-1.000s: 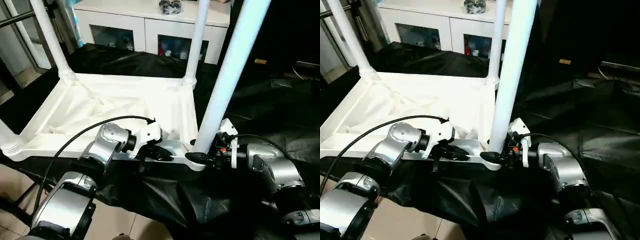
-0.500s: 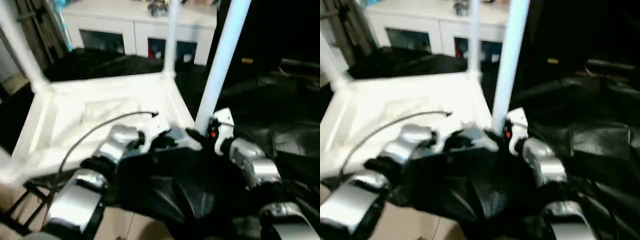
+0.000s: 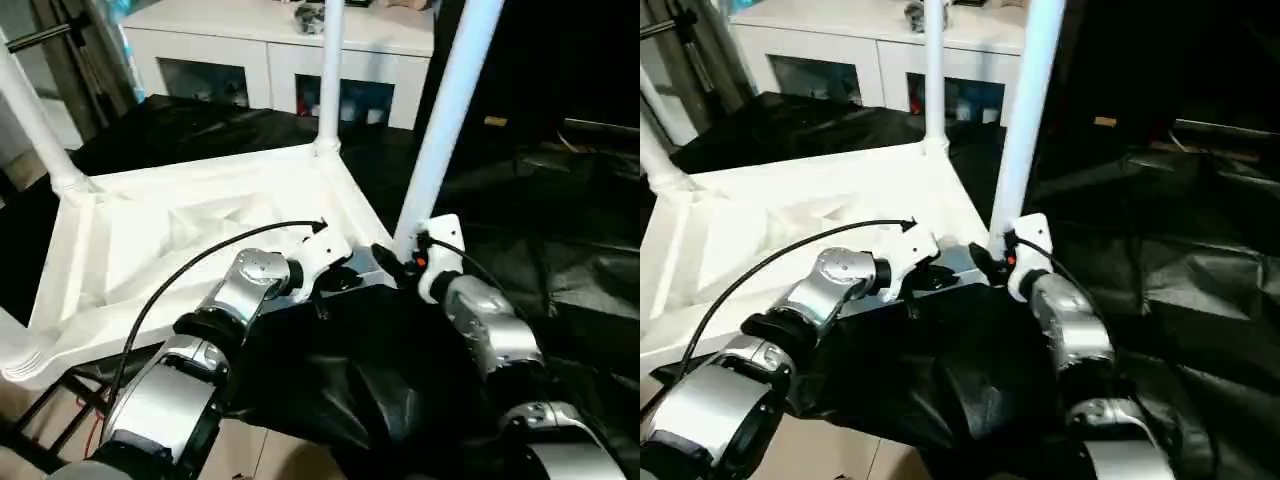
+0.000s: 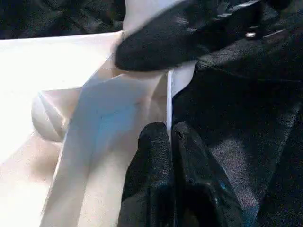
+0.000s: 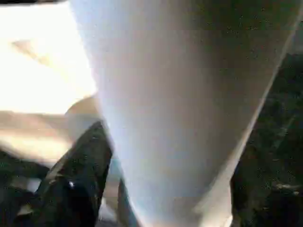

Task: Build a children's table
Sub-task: Rotate leg to tighten

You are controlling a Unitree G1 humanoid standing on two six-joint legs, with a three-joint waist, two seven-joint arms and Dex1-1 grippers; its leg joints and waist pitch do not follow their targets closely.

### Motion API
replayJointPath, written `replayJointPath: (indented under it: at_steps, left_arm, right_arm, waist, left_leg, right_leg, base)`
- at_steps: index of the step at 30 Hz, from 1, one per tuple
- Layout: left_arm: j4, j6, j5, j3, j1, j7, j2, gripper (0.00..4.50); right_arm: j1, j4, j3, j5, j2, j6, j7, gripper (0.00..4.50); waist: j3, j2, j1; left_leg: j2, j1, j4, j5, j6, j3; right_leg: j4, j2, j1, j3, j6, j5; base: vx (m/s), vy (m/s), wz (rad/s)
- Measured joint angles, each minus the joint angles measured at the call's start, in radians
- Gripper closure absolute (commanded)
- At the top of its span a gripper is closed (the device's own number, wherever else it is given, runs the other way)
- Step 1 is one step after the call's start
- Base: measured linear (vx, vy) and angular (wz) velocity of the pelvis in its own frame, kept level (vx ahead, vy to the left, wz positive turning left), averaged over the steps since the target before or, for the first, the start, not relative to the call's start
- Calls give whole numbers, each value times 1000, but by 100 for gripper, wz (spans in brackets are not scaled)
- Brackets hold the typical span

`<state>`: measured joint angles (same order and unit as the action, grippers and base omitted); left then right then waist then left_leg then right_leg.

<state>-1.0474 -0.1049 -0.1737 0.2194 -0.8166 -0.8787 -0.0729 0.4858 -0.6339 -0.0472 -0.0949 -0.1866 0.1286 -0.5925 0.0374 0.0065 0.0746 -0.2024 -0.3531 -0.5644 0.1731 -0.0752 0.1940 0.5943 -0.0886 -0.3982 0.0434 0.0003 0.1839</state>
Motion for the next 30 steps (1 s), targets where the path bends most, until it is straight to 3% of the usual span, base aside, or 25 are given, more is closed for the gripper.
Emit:
replayJointPath:
  at_steps: [7,14,22,30]
  left_arm:
    - [0,-14,-4,13,-6,-1,22,450]
    - [0,-25,-5,16,-6,-10,21,450]
    - [2,-33,-5,18,-5,-16,26,450]
    - [15,-35,-1,18,1,-59,17,450]
  right_arm:
    - [-72,79,-2,-71,-183,21,-255,96]
    - [-155,200,-38,-162,-326,106,-460,96]
    - [-190,302,-37,-226,-342,187,-529,96]
    - [-186,309,-19,-212,-323,174,-493,96]
  waist:
    - [1,4,24]
    - [2,5,30]
    - [0,7,38]
    - [0,8,38]
  left_leg:
    - [0,-5,-1,2,7,6]
    - [-1,-12,-4,1,10,5]
    - [-1,-14,-4,0,13,5]
    - [-2,-14,-4,0,13,4]
  right_leg:
    - [0,-4,-2,1,2,1]
    - [0,-4,-4,2,3,1]
    - [0,-4,-6,4,3,2]
    - [0,-4,-7,5,4,2]
  base:
    - [0,0,0]
    - [0,0,0]
    - [0,0,0]
    - [0,0,0]
